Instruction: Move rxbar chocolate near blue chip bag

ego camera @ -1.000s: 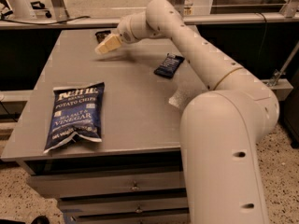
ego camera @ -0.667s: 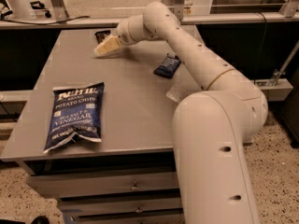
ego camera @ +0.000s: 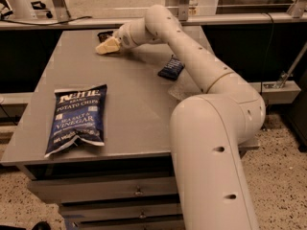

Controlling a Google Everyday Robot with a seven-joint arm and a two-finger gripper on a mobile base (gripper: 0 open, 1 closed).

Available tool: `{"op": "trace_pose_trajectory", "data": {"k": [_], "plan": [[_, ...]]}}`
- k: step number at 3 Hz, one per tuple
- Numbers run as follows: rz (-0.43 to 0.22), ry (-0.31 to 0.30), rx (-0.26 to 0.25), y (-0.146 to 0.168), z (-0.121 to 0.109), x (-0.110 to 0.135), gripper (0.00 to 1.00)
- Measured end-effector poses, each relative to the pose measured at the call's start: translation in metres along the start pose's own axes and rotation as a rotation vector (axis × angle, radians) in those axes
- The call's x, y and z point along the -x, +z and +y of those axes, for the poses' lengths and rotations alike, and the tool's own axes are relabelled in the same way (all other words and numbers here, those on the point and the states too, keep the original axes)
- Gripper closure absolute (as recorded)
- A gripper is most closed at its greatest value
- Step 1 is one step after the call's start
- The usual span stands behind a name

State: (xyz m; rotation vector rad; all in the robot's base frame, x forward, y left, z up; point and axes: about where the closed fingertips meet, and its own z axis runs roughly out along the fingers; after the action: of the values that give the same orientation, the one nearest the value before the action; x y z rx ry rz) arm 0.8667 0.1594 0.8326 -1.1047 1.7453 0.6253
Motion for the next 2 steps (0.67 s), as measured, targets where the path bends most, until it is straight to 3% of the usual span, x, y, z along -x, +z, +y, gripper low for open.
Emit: {"op": "trace_pose_trajectory", "data": {"k": [2], "plan": [[-0.009,0.051,0.06,-0.0046,0.017,0.0045,0.85]]}}
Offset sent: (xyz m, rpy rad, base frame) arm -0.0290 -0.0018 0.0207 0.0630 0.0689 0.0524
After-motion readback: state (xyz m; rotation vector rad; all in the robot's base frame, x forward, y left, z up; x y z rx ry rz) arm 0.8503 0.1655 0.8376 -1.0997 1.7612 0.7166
